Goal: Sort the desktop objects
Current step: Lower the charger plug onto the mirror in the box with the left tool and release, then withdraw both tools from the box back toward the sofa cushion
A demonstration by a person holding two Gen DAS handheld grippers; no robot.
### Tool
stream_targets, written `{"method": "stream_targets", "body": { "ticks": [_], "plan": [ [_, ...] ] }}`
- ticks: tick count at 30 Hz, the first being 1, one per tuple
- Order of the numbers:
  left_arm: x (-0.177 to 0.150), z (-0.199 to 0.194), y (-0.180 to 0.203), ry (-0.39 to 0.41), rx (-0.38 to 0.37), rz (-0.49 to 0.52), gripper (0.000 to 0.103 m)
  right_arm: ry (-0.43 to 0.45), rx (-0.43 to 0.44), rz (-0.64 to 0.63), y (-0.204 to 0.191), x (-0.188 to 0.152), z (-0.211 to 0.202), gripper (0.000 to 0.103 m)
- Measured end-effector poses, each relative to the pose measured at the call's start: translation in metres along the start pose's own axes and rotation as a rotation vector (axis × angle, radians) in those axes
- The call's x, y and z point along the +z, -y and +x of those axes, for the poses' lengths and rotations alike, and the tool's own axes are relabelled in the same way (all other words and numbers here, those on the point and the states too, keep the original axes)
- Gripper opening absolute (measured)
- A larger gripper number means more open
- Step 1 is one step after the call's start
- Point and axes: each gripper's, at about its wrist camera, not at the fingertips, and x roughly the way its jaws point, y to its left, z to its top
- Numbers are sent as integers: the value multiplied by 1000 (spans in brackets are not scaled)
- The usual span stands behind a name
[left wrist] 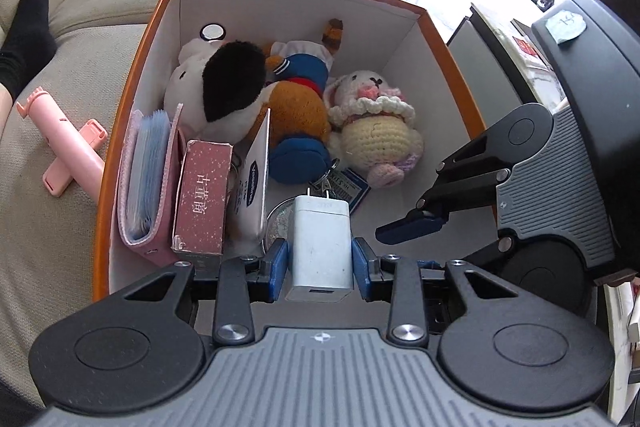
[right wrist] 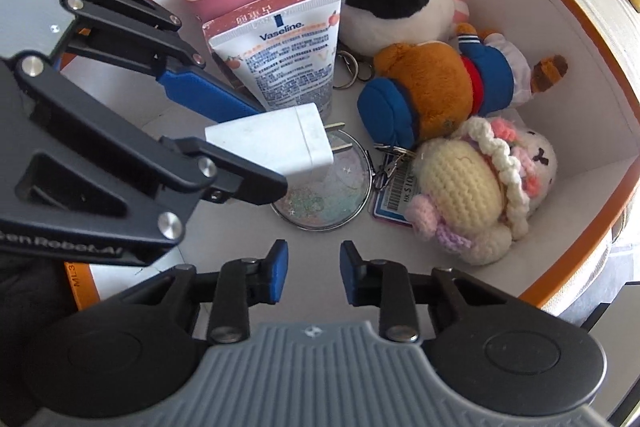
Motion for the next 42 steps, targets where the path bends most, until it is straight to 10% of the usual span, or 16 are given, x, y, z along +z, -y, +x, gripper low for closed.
{"method": "stream_targets", "body": {
  "ticks": [14, 42],
  "plan": [
    [0, 17, -5, 13, 7, -67, 42, -2, 44, 0, 5, 12, 10, 27],
    [-28, -83, -36, 105, -40, 18, 51, 21, 18, -11, 12, 65, 20, 39]
  ]
}}
